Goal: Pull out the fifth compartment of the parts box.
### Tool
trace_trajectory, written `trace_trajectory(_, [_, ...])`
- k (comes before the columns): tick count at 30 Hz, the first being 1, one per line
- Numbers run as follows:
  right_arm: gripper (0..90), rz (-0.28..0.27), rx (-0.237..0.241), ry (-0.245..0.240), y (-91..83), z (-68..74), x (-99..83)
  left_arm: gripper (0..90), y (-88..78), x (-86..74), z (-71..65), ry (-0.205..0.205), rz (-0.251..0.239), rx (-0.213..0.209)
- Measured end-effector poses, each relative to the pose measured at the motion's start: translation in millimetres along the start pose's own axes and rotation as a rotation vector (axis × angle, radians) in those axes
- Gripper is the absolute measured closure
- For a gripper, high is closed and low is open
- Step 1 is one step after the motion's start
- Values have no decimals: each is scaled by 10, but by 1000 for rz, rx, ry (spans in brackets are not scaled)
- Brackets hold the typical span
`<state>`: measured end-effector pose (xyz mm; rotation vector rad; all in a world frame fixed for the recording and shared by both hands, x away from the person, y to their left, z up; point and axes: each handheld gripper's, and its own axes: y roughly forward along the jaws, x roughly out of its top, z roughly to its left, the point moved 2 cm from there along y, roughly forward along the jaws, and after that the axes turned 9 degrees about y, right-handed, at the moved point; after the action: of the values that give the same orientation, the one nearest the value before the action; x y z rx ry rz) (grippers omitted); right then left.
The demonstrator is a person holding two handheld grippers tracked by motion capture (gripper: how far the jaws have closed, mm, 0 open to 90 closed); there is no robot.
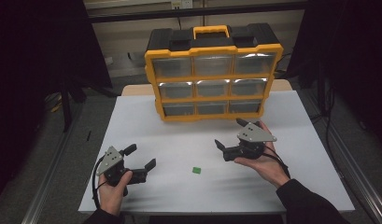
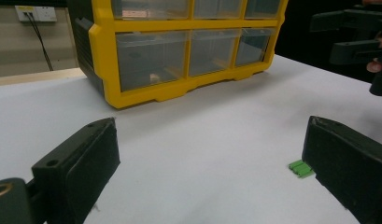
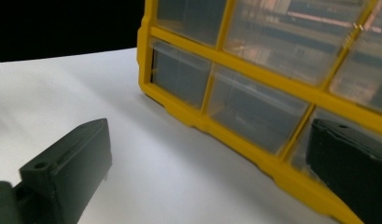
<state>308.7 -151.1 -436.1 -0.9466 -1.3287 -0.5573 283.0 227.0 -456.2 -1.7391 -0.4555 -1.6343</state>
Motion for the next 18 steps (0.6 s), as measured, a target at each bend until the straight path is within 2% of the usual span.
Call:
trace_trajectory(1, [0,0,0,0,0,0,0,37,-1,0,9,16,4,-1])
trace_trajectory(2, [0,10,3,2,70,10,22,37,0,0,8,17,6,4])
trace_trajectory(3, [0,10,3,2,70,10,22,38,0,0,8,17,6,4])
trace_trajectory(6, [0,-2,15,-51,156,54,84,37,3,1,7,17,5,4])
trace_trajectory(8, [0,-6,-2,-92,194,70,119,37,5,-1,6,13,4,2])
trace_trajectory(12, [2,-18,-11,-125,248,81,179,37,4,-1,5,13,3,2])
trace_trajectory(13, [3,-33,-31,-169,285,78,225,38,3,0,8,18,5,4])
trace_trajectory(15, [7,-43,-44,-210,309,78,261,38,3,-1,7,18,5,3])
trace_trajectory(16, [7,-43,-44,-210,309,78,261,38,5,-4,1,-2,0,-3])
trace_trajectory(17, [8,-56,-53,-242,340,71,299,37,5,-9,6,-11,3,-3])
trace_trajectory(18, [9,-62,-61,-258,358,69,312,38,5,-15,10,-3,13,3])
